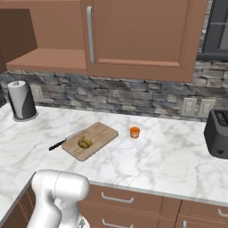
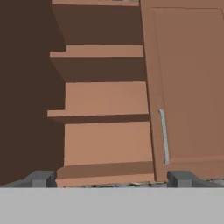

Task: Pick the bread, place it on the cutting board, pick the jam, place it on the counter, and close the cabinet.

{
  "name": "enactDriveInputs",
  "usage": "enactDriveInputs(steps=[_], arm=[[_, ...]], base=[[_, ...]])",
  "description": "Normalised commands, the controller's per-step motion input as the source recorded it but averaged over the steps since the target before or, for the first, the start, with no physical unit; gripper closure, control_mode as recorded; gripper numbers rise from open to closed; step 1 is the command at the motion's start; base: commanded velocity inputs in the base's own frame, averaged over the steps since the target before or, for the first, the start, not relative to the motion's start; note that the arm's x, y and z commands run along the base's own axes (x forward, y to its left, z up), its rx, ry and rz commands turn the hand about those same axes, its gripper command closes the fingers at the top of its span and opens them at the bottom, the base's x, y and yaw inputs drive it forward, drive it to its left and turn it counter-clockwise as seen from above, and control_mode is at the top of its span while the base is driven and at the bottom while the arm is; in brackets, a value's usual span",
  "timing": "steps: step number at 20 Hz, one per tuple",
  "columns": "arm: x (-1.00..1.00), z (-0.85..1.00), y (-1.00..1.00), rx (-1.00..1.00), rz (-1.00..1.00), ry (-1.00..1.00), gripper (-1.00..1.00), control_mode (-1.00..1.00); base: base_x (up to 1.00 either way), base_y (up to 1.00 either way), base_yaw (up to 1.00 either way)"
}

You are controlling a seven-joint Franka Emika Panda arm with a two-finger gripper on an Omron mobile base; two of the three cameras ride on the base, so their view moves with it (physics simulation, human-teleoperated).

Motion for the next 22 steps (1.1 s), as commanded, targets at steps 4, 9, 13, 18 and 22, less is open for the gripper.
enactDriveInputs(steps=[4, 9, 13, 18, 22], arm=[[-0.42, 0.0, 0.14, 0.0, 0.05, 0.0, -1.0, -1.0], [-0.34, 0.0, 0.14, 0.0, 0.03, 0.01, -1.0, -1.0], [-0.28, 0.01, 0.11, 0.0, 0.02, 0.03, -1.0, -1.0], [-0.31, 0.03, 0.0, 0.0, 0.0, 0.03, -1.0, -1.0], [-0.36, 0.0, 0.02, 0.0, 0.0, 0.04, -1.0, -1.0]], base=[[0.0, 0.0, 0.0], [0.0, 0.0, 0.0], [0.0, 0.0, 0.0], [0.0, 0.0, 0.0], [0.0, 0.0, 0.0]])
